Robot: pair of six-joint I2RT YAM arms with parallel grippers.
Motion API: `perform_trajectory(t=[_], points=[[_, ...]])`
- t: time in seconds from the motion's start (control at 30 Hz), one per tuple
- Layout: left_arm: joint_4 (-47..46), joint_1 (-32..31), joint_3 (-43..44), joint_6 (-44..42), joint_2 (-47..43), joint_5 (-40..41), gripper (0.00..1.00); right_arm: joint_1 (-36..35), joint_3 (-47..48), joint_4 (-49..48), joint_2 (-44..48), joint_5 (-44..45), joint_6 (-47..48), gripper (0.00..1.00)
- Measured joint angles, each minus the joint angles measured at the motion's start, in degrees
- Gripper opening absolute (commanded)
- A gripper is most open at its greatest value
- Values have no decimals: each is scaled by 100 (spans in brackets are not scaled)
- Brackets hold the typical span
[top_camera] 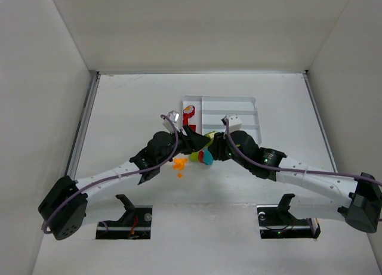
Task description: Sort the legos into containers by color
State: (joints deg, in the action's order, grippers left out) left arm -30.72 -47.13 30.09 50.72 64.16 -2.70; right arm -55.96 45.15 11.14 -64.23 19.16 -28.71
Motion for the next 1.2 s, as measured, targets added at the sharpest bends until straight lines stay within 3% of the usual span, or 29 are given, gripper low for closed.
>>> perform_trajectory(t=[0.23,0.63,0.93,1.2], points=[[-118,0,-9,70,96,15,46,2,0,-179,0,-61,-72,30],[-170,0,-63,96,92,48,46,155,0,-267,0,-63,-186,30],[-348,9,-116,153,74,33,16,168,-2,-286,0,-59,-267,30],[-413,321,-404,212,-459,-131,11,140,-72,-664,0,-363,-306,30]])
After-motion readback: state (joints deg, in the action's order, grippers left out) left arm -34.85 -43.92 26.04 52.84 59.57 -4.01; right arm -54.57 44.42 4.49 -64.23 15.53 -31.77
